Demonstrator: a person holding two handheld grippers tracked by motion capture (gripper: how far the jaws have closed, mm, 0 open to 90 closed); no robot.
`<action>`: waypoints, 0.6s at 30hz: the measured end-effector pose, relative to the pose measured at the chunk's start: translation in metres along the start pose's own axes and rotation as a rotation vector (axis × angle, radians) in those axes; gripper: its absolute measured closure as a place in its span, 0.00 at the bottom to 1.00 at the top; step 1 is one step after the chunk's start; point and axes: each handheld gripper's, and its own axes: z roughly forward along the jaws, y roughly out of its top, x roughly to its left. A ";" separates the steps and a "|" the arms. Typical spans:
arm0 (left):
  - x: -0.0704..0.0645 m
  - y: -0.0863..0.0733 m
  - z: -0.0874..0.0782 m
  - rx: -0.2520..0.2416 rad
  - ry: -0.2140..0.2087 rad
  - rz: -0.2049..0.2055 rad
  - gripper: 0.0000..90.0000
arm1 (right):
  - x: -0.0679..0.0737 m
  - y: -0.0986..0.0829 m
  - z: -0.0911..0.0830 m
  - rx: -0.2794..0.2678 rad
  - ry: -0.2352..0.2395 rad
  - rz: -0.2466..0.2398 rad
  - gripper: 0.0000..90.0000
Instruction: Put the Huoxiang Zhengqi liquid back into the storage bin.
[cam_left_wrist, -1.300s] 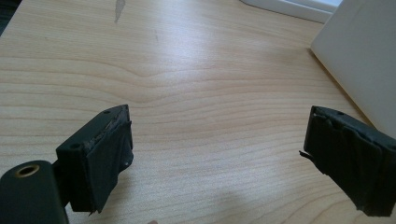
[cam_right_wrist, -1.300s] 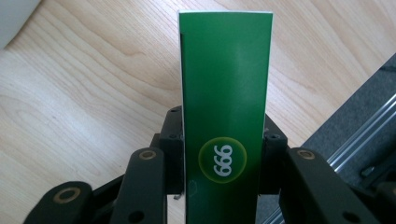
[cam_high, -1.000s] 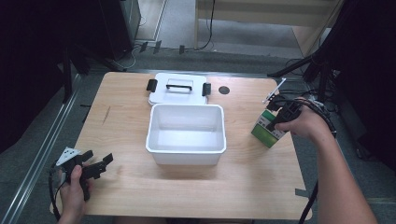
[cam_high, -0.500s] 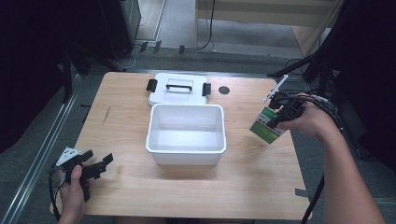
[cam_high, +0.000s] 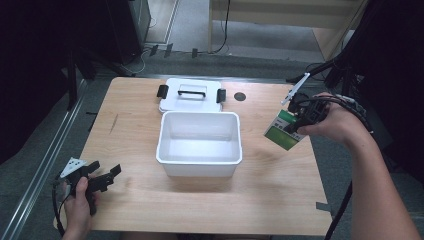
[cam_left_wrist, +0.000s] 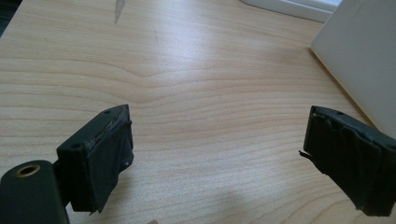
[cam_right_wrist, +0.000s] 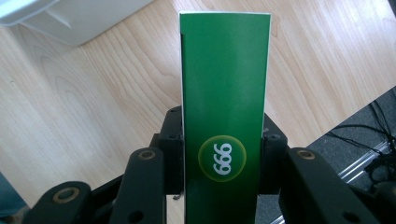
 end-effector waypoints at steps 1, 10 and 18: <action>0.000 0.000 0.000 0.002 -0.001 0.001 0.10 | 0.000 0.001 -0.002 0.000 0.002 0.003 0.71; 0.000 0.000 0.000 0.001 -0.001 0.000 0.10 | 0.006 0.009 -0.019 -0.016 0.008 -0.045 0.71; 0.000 0.000 0.000 0.001 -0.001 0.000 0.10 | 0.012 0.018 -0.029 -0.014 0.021 -0.084 0.71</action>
